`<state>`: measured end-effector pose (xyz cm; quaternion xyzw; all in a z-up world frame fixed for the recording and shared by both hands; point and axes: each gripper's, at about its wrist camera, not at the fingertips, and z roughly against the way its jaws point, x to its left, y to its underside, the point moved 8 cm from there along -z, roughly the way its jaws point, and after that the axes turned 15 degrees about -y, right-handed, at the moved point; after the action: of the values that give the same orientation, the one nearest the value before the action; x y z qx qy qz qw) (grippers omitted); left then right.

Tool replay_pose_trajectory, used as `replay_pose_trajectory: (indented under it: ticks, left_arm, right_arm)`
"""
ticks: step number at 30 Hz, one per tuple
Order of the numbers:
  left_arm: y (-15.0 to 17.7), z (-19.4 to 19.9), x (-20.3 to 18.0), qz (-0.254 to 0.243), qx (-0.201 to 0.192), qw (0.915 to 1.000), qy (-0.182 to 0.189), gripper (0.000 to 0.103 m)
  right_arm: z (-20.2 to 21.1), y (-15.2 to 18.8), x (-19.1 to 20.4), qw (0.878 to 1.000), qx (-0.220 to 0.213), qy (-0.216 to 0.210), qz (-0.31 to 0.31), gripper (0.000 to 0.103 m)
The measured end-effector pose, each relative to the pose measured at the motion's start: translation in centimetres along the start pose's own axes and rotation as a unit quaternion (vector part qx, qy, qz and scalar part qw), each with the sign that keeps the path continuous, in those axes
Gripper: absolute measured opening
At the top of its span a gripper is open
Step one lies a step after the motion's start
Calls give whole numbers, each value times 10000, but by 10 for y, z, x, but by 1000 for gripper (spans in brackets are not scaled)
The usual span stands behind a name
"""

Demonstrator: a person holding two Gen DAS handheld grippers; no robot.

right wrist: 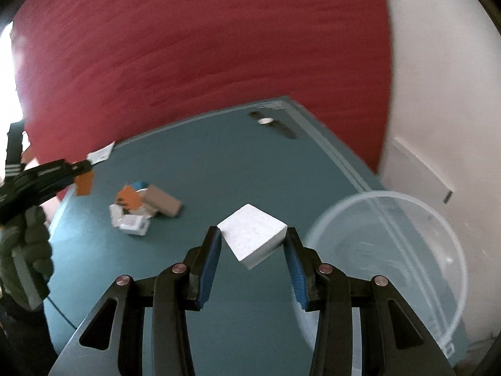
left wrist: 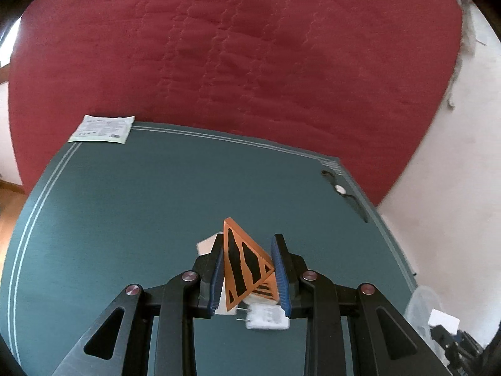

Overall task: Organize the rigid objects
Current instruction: 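Carry the white cube with the right tool into the clear bowl and open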

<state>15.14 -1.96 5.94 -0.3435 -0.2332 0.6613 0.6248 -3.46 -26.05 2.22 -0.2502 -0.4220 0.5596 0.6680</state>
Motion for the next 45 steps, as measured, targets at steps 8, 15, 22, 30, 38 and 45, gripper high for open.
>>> replay_pose_trajectory:
  ticks: [8, 15, 22, 30, 38, 45]
  left_arm:
    - [4, 8, -19, -154, 7, 9996, 236, 30]
    - [12, 15, -41, -421, -31, 9986, 332, 30]
    - [26, 24, -66, -753, -65, 9961, 466, 30]
    - [44, 33, -95, -1128, -103, 9918, 596, 30]
    - [62, 37, -119, -1473, -96, 9868, 668, 30]
    - [75, 40, -134, -1706, -98, 9829, 687, 30]
  right_arm:
    - [39, 13, -66, 9953, -183, 710, -637, 43]
    - [61, 25, -102, 9889, -236, 1119, -948, 43]
    - [69, 34, -121, 9843, -241, 1318, -1152, 43]
    - [71, 38, -132, 9812, -268, 1430, -1270, 43]
    - [77, 40, -142, 9780, -348, 1533, -1373, 44]
    - [76, 43, -147, 9774, -376, 1493, -1452, 44]
